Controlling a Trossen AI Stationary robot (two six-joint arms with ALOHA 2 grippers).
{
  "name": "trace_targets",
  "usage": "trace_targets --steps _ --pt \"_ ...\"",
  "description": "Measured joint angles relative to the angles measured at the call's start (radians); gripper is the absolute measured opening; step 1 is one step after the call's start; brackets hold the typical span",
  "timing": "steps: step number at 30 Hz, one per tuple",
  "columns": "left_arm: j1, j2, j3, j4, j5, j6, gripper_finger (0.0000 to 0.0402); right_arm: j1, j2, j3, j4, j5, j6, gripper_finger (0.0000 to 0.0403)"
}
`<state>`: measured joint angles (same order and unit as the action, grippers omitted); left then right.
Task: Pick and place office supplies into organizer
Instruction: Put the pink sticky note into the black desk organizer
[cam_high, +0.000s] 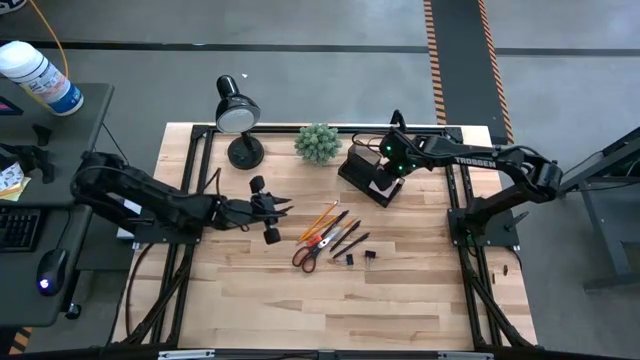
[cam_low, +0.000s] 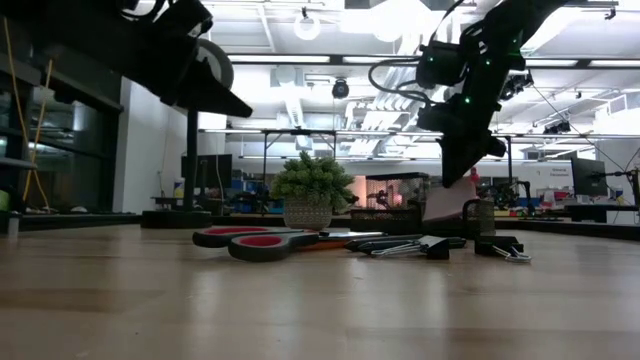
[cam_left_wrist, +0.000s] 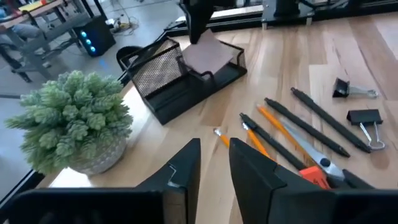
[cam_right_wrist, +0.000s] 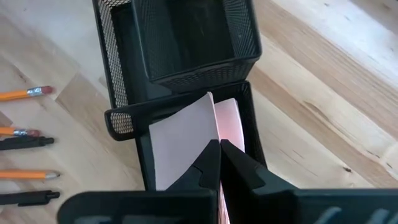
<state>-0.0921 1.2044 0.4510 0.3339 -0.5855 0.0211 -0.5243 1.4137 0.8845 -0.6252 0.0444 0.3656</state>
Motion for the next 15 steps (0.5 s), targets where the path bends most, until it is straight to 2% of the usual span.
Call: trace_targets --steps 6,15 --pt "0.0 0.041 0.0 0.085 -0.002 0.024 0.0067 0.0 0.0 0.0 -0.002 -0.006 0.0 0.0" --pt "0.0 0.042 0.0 0.084 0.0 0.026 0.0067 0.0 0.0 0.0 -0.004 0.003 -0.008 0.0001"
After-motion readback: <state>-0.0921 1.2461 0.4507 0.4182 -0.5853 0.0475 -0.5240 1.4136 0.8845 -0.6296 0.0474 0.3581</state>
